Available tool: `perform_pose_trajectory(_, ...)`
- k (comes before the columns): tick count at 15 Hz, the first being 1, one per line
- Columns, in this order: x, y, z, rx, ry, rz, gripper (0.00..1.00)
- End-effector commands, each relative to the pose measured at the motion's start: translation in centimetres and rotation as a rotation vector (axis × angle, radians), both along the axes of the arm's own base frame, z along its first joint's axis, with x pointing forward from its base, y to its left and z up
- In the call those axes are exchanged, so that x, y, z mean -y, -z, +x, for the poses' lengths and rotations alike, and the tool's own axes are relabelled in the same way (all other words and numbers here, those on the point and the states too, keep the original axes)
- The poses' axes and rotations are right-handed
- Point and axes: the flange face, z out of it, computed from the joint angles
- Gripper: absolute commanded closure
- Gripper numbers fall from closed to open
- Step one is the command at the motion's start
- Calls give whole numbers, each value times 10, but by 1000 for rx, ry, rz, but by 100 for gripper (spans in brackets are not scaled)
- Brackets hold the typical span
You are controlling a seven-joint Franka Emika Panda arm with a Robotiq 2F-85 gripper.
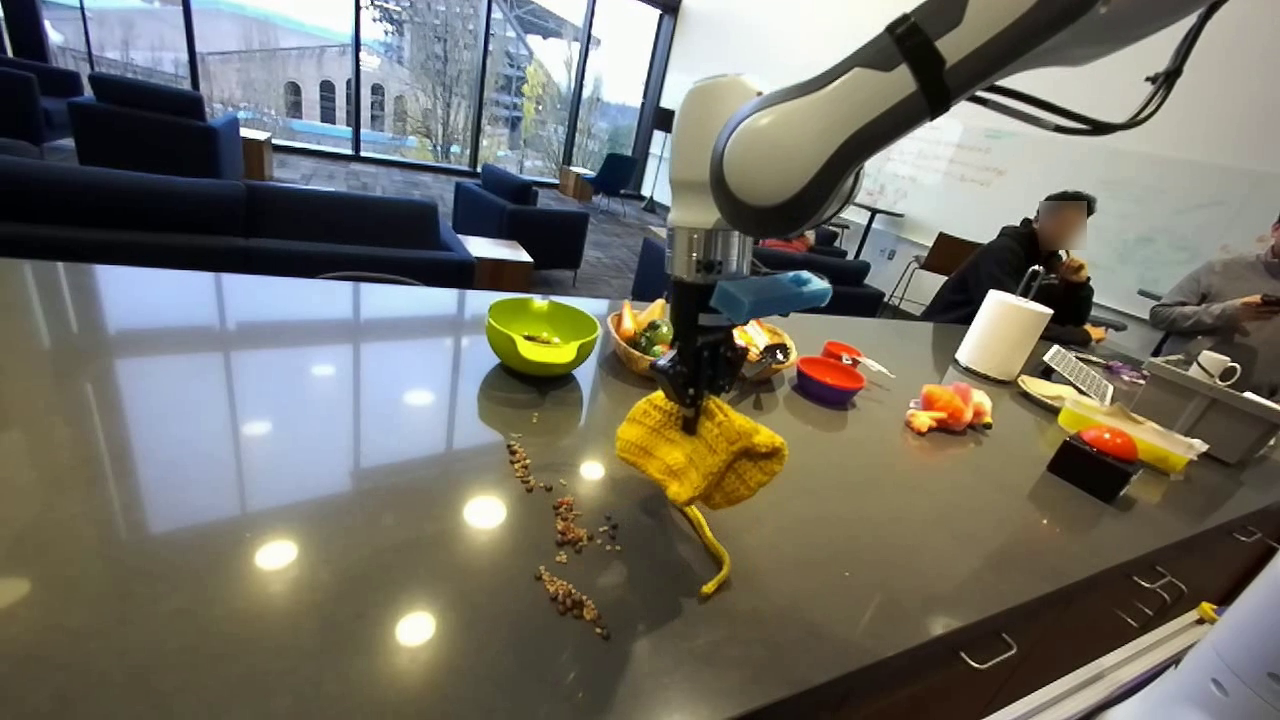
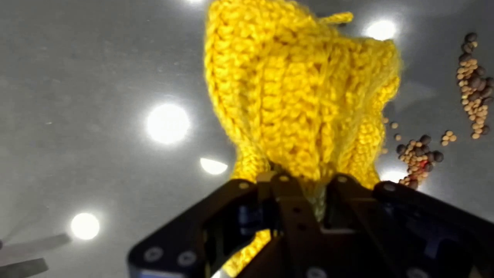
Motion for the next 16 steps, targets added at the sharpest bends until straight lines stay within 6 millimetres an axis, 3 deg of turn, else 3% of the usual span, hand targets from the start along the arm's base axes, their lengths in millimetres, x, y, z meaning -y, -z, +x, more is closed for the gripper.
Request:
perform_pose_trajectory(1, 42, 5, 3, 21, 41, -33, 96)
perform_pose_trajectory(5, 71, 44, 5, 4, 105, -20, 96)
perform_pose_trajectory(8, 70, 74, -3, -7, 114, -9, 96)
perform_pose_trajectory(13, 26, 102, -21, -44, 66, 11, 96)
perform_pose_trajectory(16, -11, 103, -29, -45, 15, 15, 96)
